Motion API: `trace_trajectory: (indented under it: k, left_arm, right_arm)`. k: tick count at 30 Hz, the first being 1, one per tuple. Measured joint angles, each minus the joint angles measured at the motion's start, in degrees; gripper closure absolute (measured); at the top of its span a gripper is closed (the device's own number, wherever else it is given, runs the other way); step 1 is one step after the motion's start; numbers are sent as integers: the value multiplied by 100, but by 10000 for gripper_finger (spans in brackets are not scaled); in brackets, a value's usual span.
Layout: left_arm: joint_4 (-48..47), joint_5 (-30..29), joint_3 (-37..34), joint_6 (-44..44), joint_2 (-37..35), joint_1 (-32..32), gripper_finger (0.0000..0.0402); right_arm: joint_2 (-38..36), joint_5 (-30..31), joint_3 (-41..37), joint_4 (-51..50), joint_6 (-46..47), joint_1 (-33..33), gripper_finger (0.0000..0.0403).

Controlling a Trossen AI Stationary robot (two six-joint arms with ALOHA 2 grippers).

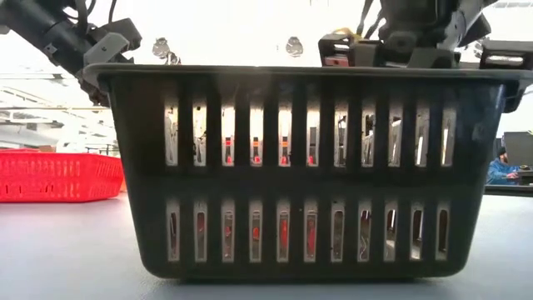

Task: Stack baskets on shelf by color
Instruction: Stack the right black basket on top of the black basket on the shelf

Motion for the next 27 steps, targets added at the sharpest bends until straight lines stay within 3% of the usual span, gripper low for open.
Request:
trace_trajectory:
  k: [9, 17, 20, 27]
  left_arm:
    - [709, 13, 0, 628, 40, 3, 170]
    - [1645, 833, 0, 724, 253, -391, 170]
    - [2219, 841, 2, 790, 614, -823, 170]
    - [3686, 845, 0, 1048, 1536, -1969, 170]
  right_arm:
    - [-15, 21, 311, 94, 1358, 136, 310]
    - [-20, 42, 515, 319, 3188, 543, 310]
    - [53, 383, 515, 747, 3759, 903, 310]
    - [610, 1840, 672, 1836, 4605, 1864, 310]
